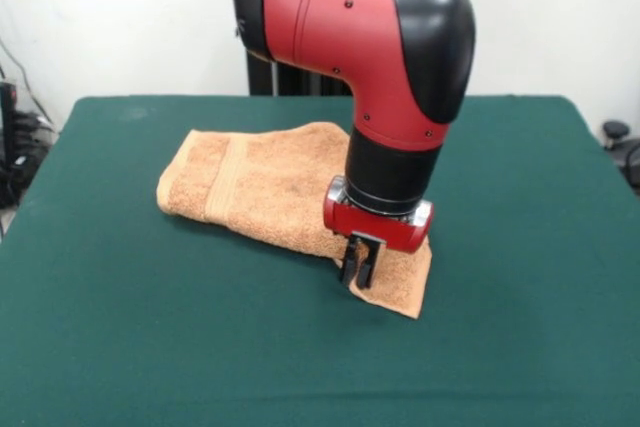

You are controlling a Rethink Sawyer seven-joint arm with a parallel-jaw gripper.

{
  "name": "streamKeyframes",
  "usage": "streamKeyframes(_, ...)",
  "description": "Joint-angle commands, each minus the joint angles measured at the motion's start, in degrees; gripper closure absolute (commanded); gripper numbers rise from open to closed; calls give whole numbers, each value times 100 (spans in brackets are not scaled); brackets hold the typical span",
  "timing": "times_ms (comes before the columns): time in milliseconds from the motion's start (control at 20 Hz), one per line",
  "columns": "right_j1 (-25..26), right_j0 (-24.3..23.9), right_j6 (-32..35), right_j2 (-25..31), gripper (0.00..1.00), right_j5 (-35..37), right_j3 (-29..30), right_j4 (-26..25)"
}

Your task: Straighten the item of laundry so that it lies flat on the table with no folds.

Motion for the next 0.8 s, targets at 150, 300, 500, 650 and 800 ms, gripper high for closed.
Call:
streamKeyframes(150,942,-392,305,931,100,-789,38,-479)
streamKeyframes(300,846,-609,38,969,100,-688,24,-727)
streamKeyframes(500,674,-979,-357,1116,100,-521,44,-1137)
streamKeyframes(650,484,-1303,-667,1289,100,-338,27,-1489)
streamKeyframes(800,222,-1528,-929,1391,100,-39,-68,-1814)
